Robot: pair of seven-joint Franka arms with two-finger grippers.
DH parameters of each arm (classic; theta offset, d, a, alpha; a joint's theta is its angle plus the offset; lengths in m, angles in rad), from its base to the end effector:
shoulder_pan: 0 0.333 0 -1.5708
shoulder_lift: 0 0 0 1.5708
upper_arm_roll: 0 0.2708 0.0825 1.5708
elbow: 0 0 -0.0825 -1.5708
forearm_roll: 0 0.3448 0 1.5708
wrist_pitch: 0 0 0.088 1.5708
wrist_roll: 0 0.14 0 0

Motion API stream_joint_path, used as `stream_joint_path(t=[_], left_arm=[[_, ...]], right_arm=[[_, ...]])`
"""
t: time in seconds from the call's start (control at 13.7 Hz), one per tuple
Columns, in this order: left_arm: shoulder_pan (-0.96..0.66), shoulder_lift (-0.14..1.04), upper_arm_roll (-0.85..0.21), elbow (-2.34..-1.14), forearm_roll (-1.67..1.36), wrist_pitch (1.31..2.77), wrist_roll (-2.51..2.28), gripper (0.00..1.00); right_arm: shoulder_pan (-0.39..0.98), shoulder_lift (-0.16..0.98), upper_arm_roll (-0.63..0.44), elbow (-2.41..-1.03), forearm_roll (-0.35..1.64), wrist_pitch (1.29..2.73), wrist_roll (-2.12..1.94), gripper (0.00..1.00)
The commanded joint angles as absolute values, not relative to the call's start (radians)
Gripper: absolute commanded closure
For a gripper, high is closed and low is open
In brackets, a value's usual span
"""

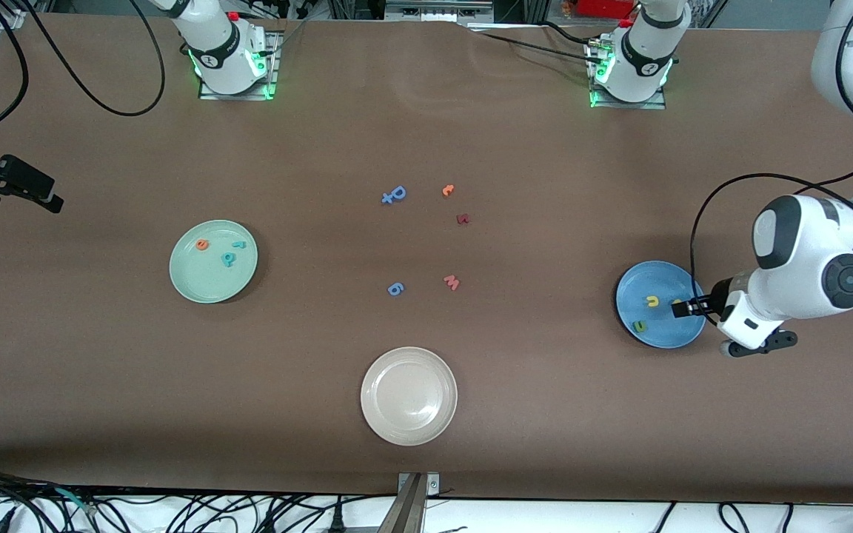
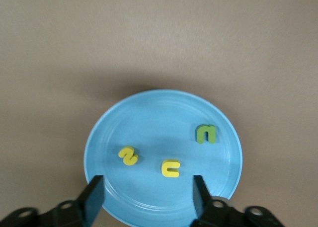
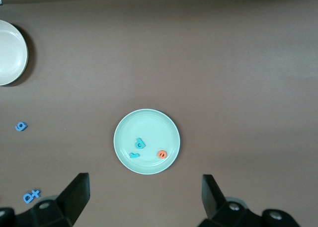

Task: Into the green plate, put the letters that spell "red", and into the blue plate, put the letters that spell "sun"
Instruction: 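Carry the green letter to the blue plate and release it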

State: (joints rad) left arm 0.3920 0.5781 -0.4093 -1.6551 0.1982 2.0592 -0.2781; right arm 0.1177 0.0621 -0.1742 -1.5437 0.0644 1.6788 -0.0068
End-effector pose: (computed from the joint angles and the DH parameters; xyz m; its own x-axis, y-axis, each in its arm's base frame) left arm 0.6068 0.0219 0.2380 0.9715 0.1982 -0.1299 0.2028 -0.9790 0.0224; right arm 0.5442 -0.0200 0.5360 0.9957 -0.0553 0.0741 -0.0515 -0.9973 -0.0531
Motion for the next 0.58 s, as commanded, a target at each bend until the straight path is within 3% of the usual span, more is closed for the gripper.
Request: stream_joint_path(t=[0.0,0.15,0.29,0.51], left_arm=[[0.449,0.494,-0.423,-1.664,0.204,1.975,-0.154,0.0],[0.425,0.408,-0.361,-1.681,0.196,1.86,0.036,0.0],[0.291,0.309,-0.182,-1.696,0.184,1.748,0.17,0.0],[0.22,0.177,-0.085,-1.698,0.082,1.661,0.18,0.0]], right_arm=[[0.114,0.063,-0.175,-1.529,0.055,1.674,-0.018,0.0],[0.112,0.063,-0.175,-1.529,0.057,1.674,-0.017,0.0],[0.112,0.063,-0.175,-1.529,0.055,1.674,-0.017,0.0],[0.114,0.063,-0.175,-1.529,0.057,1.674,-0.017,0.0]])
